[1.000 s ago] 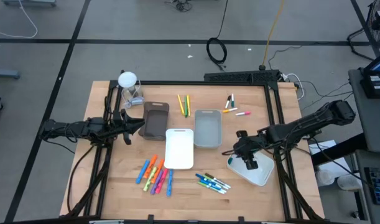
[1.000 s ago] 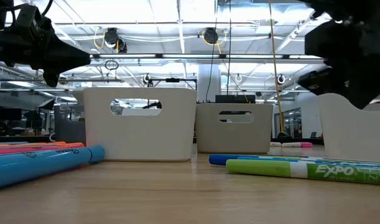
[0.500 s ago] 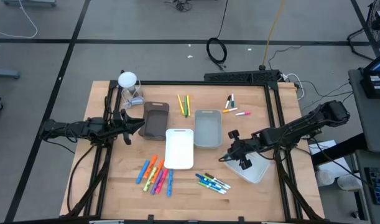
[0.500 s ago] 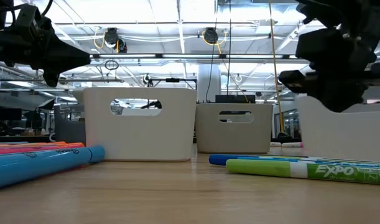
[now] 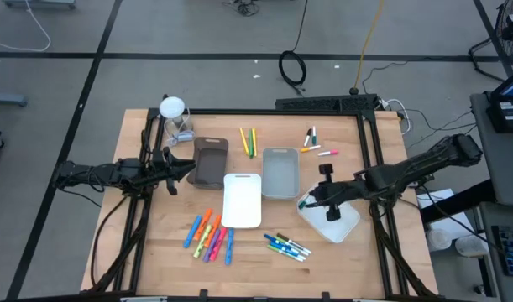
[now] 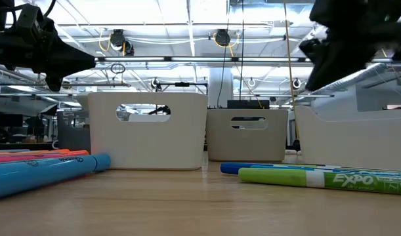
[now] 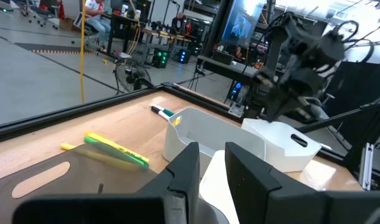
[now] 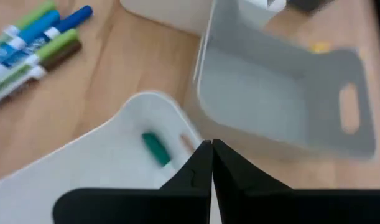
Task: Pick & Place Markers
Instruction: Adjust the right white bin
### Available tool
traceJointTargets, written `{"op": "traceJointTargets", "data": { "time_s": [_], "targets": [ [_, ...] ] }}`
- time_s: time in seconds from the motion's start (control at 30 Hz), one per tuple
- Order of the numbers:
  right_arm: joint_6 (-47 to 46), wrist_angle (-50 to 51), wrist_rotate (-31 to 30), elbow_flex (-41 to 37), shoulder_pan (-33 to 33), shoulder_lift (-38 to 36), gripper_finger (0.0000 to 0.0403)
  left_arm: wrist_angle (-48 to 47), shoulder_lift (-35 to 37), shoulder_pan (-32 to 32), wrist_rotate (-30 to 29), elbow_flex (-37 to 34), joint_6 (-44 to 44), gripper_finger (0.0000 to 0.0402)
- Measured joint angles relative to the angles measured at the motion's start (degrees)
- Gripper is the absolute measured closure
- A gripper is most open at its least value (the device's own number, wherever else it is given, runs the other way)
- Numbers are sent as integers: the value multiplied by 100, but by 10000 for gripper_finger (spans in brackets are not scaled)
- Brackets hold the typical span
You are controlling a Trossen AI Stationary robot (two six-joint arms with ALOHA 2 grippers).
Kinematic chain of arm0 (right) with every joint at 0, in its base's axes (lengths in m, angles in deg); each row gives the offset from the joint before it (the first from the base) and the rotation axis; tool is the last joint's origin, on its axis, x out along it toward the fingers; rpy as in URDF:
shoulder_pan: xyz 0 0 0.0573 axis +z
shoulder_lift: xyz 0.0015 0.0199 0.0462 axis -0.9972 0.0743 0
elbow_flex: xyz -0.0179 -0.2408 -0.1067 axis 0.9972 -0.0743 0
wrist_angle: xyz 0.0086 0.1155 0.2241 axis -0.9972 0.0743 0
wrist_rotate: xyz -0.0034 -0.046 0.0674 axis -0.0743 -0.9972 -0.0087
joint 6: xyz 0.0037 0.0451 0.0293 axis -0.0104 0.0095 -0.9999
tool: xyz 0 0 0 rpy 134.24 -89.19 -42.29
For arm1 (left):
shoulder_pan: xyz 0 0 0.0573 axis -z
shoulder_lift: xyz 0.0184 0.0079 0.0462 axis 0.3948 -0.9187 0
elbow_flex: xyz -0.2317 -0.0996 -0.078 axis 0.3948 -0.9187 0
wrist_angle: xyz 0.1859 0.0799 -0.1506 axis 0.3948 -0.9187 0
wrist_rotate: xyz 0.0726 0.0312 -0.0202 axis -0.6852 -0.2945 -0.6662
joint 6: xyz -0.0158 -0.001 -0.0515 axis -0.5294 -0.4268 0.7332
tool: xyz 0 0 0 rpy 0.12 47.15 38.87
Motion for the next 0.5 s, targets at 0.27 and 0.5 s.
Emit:
{"op": "traceJointTargets", "data": {
  "time_s": [0.27,0.5],
  "targets": [
    [-4757,4266,616,1192,34,-25,403,0,0,1,2,0,-1,323],
    [-6901,4099,2337,467,458,-16,403,1,0,2,0,0,-2,323]
  ]
}}
